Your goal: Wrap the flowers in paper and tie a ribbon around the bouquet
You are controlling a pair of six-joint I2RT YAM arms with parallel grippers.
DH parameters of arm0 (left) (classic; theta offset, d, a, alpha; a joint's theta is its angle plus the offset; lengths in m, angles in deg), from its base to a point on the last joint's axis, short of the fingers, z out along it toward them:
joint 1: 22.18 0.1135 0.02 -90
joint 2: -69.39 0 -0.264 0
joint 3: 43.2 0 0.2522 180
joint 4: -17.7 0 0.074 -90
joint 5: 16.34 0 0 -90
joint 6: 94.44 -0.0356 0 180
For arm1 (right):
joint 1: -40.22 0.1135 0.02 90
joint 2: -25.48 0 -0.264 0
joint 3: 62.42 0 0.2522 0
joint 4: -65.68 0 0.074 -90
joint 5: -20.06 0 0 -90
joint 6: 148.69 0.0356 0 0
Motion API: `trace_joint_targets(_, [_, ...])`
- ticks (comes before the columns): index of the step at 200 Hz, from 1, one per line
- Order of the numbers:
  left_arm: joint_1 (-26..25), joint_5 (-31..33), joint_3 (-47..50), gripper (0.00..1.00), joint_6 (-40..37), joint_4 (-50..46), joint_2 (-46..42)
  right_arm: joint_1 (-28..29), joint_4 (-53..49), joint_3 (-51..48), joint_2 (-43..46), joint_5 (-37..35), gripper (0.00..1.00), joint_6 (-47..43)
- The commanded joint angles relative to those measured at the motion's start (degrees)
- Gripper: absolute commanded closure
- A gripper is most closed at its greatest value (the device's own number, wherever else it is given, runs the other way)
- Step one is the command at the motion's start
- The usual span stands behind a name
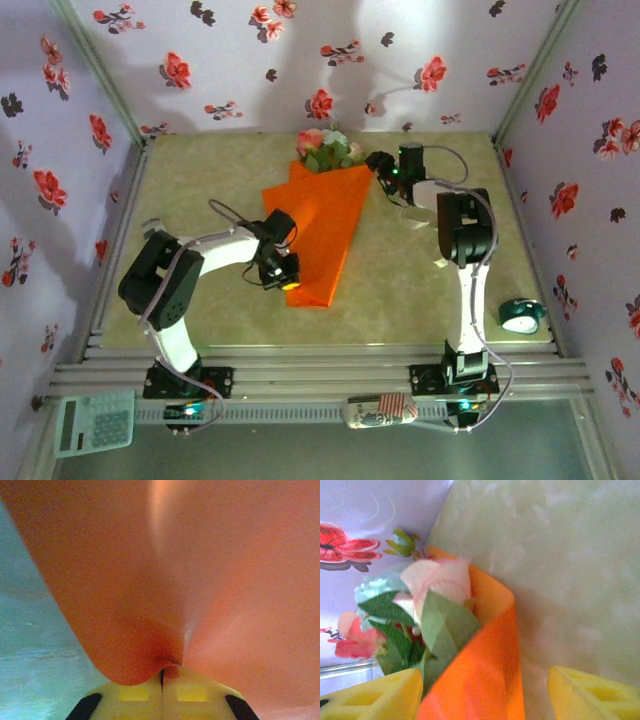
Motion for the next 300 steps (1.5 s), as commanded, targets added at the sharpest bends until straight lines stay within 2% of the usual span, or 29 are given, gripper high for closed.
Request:
trace_joint_targets(1, [0.70,8.68,7.20,1.00,0.87,-5.84,7.21,1.82,-5.10,-10.48,9.49,-0.54,0.32,1.02])
trace_joint_targets(27, [0.81,8.55,7.70,1.00,0.76,-4.81,7.23,7.09,-6.61,-25.91,21.23,-0.51,0.40,2.56])
trace_joint_targets(60, [1.07,8.72,7.58,1.00,-0.04,-4.64,7.00,18.27,-1.69,-40.20,33.03,-0.86,0.42,7.74])
trace_joint_targets(89, [1.16,8.72,7.68,1.00,-0.47,-4.28,6.69,24.61,-3.56,-43.25,36.80,-4.13,0.47,10.15])
trace_joint_targets(146, [1.16,8.82,6.29,1.00,-1.01,-4.46,5.83,25.41,-4.84,-45.57,37.26,-5.78,0.61,9.49])
trace_joint_targets(166, [1.05,8.81,6.01,1.00,-0.80,-4.46,5.29,25.89,-5.16,-46.00,37.29,-6.40,0.75,9.40])
trace_joint_targets(179, [0.98,8.81,6.00,1.00,-0.74,-4.54,5.01,26.03,-4.71,-46.88,37.82,-7.44,1.00,9.42])
trace_joint_targets(207, [0.89,8.72,5.99,1.00,-0.66,-4.54,4.64,26.09,-5.15,-47.66,39.51,-8.28,1.00,9.34])
trace_joint_targets(210, [0.89,8.72,6.01,1.00,-0.57,-4.54,4.59,26.10,-5.34,-47.73,39.66,-8.13,0.94,9.43])
trace_joint_targets(218, [0.81,8.64,6.01,1.00,-0.54,-4.46,4.57,26.20,-5.71,-47.92,40.10,-7.75,0.67,9.76])
trace_joint_targets(223, [0.81,8.64,6.01,1.00,-0.49,-4.37,4.57,26.46,-6.11,-48.13,40.42,-7.57,0.57,10.02])
trace_joint_targets(231, [0.73,8.59,6.01,1.00,-0.39,-4.28,4.57,26.93,-6.43,-48.49,40.98,-7.34,0.50,10.37])
trace_joint_targets(244, [0.64,8.55,5.92,1.00,-0.34,-4.19,4.66,28.20,-6.70,-49.12,41.81,-7.26,0.49,10.96])
trace_joint_targets(264, [0.54,8.55,5.84,1.00,-0.32,-3.94,4.83,30.04,-4.70,-50.52,41.72,-7.11,0.56,12.49])
trace_joint_targets(288, [0.45,8.46,5.66,1.00,-0.40,-3.93,5.07,31.92,-1.82,-51.86,40.29,-6.91,0.69,15.05])
trace_joint_targets(294, [0.38,8.46,5.58,1.00,-0.38,-3.93,5.10,32.45,-1.84,-52.03,40.41,-7.27,0.77,15.34])
trace_joint_targets(300, [0.37,8.46,5.48,1.00,-0.45,-3.91,5.01,33.11,-2.29,-52.04,40.73,-7.92,0.94,15.52])
